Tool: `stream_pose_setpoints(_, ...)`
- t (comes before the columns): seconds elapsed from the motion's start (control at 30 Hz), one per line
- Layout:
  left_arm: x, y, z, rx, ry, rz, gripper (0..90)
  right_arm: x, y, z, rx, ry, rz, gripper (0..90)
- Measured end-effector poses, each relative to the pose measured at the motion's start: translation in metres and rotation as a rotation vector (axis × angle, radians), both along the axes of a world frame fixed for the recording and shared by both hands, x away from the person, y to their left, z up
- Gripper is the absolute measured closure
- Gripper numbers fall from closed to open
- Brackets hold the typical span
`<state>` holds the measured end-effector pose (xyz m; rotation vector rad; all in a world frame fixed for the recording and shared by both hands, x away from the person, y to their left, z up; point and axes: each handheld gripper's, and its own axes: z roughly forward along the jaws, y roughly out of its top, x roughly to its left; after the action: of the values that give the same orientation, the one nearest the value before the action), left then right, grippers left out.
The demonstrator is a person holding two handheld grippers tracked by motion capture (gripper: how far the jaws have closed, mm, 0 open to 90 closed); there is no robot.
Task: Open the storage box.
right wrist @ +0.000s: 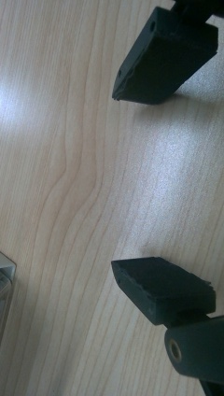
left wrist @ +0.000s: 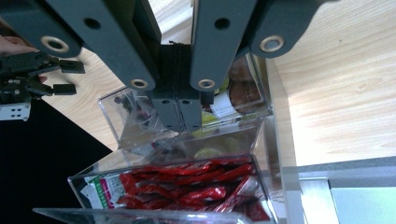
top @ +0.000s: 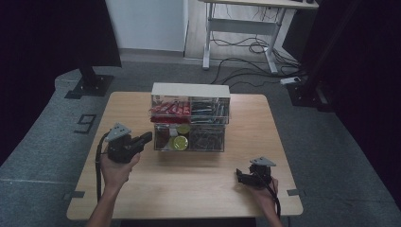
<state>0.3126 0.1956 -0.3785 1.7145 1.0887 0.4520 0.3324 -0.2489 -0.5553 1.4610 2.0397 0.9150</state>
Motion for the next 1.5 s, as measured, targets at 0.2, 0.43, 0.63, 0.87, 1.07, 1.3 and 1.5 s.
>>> stream_pose_setpoints(0.2, 0.002, -0.003, 0.006, -0.003, -0.003, -0.008, 90.0, 0.000, 0.000, 0.000, 0.000, 0.000, 0.000, 15.0)
stream_pose_setpoints(0.43, 0.007, -0.009, 0.013, -0.001, -0.008, -0.022, 90.0, 0.000, 0.000, 0.000, 0.000, 0.000, 0.000, 15.0)
stream_pose_setpoints(0.63, 0.011, -0.012, 0.015, -0.011, -0.007, -0.031, 90.0, 0.000, 0.000, 0.000, 0.000, 0.000, 0.000, 15.1)
stream_pose_setpoints(0.87, 0.016, -0.018, 0.020, -0.011, -0.005, -0.043, 90.0, 0.000, 0.000, 0.000, 0.000, 0.000, 0.000, 15.1)
stream_pose_setpoints(1.07, 0.019, -0.019, 0.022, -0.013, -0.005, -0.045, 90.0, 0.000, 0.000, 0.000, -0.001, 0.000, 0.000, 15.1)
stream_pose_setpoints(1.3, 0.027, -0.021, 0.022, -0.025, 0.007, -0.046, 90.0, 0.000, 0.000, 0.000, -0.001, 0.001, 0.001, 15.1)
stream_pose_setpoints(1.5, 0.033, -0.024, 0.021, -0.025, 0.015, -0.043, 90.0, 0.000, 0.000, 0.000, -0.001, 0.001, 0.001, 15.1)
